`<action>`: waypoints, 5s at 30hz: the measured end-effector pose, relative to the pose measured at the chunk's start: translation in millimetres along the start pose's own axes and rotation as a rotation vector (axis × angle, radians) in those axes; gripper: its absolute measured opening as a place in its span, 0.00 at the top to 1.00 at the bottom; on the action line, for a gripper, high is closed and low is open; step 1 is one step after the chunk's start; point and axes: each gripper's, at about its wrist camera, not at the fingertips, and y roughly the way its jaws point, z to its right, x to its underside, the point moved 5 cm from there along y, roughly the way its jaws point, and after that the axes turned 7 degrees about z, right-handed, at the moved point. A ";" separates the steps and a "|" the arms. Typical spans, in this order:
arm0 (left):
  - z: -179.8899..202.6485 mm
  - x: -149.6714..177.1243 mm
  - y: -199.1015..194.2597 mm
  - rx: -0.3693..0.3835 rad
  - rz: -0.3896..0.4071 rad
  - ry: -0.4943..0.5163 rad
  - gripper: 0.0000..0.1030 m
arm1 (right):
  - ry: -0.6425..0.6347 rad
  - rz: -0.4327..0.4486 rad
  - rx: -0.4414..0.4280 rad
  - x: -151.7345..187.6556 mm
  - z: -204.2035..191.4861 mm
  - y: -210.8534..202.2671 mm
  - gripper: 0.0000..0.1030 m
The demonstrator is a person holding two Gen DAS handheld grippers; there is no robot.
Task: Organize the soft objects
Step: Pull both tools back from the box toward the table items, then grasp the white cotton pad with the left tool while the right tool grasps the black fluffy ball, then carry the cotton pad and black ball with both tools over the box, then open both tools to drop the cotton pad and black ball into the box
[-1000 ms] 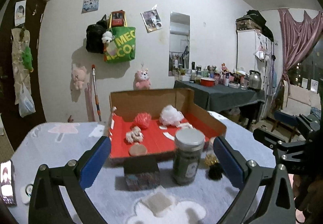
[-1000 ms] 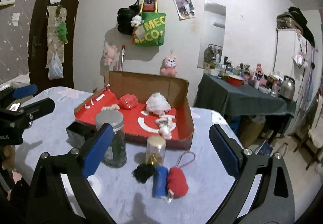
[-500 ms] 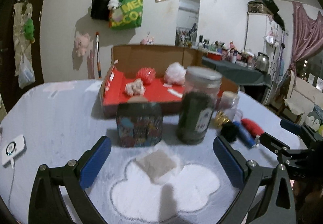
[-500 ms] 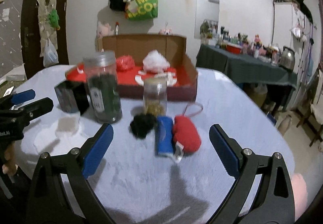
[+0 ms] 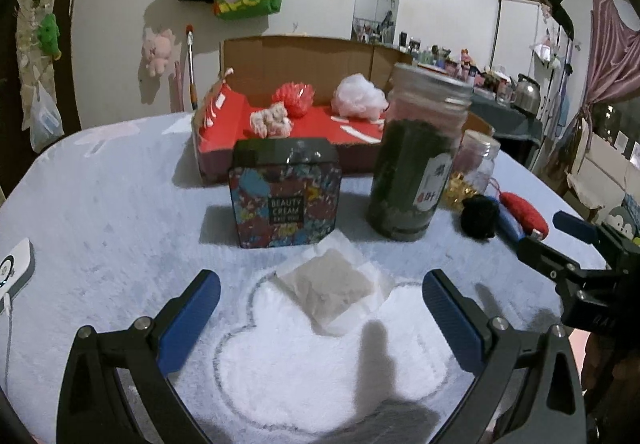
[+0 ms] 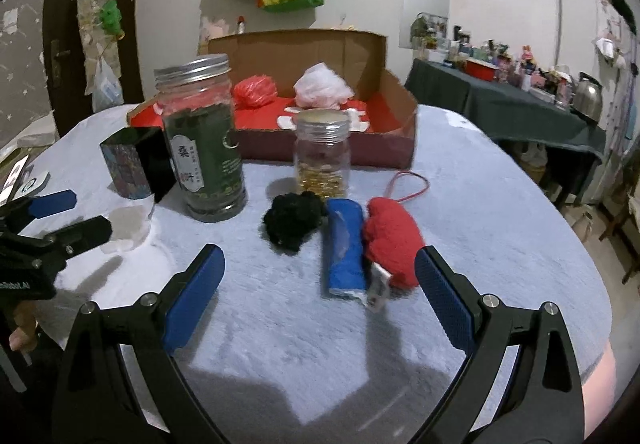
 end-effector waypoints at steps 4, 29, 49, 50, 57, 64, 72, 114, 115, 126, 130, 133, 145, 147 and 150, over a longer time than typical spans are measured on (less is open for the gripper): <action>-5.7 2.6 10.0 0.016 -0.047 -0.007 0.01 | -0.022 -0.020 -0.019 -6.9 -8.6 13.2 0.06; 16.5 -4.3 26.1 0.240 -0.192 0.087 0.84 | -0.024 -0.140 -0.169 -11.2 -23.3 45.1 0.73; 24.6 -13.2 27.4 0.298 -0.214 0.055 0.84 | 0.050 -0.137 -0.224 -15.8 -10.6 34.5 0.73; 21.2 -13.8 26.6 0.296 -0.215 0.048 0.84 | 0.050 -0.134 -0.214 -16.8 -6.8 33.3 0.73; -13.2 -17.7 16.1 0.256 -0.216 -0.010 0.84 | 0.085 -0.131 -0.188 -22.5 15.9 28.7 0.73; -48.6 -16.5 9.0 0.188 -0.234 -0.019 0.84 | 0.096 -0.138 -0.159 -27.5 38.2 27.0 0.73; -82.4 -19.7 12.7 0.115 -0.234 -0.004 0.84 | 0.049 -0.147 -0.140 -35.1 53.0 34.3 0.73; -57.7 -154.0 107.9 0.357 -0.234 0.182 0.84 | -0.186 -0.221 -0.378 -152.0 29.5 165.0 0.73; -49.9 -158.5 116.2 0.363 -0.247 0.186 0.84 | -0.185 -0.233 -0.383 -154.3 26.6 171.3 0.73; 6.6 -173.9 206.0 0.325 -0.406 0.269 0.84 | -0.039 -0.494 -0.403 -165.3 7.1 277.6 0.72; 13.1 -168.2 228.0 0.302 -0.446 0.288 0.84 | -0.001 -0.534 -0.400 -160.4 6.5 292.4 0.72; 13.4 -164.7 240.1 0.283 -0.473 0.286 0.84 | -0.013 -0.556 -0.386 -156.8 3.8 297.9 0.72; 17.5 -154.8 257.3 0.253 -0.504 0.292 0.84 | -0.051 -0.579 -0.343 -152.4 -1.3 302.4 0.71; 17.8 -154.4 260.3 0.247 -0.502 0.291 0.81 | -0.049 -0.578 -0.341 -152.0 -0.6 301.8 0.71; 16.2 -153.7 261.8 0.247 -0.501 0.281 0.80 | -0.047 -0.582 -0.338 -151.6 -3.3 303.8 0.70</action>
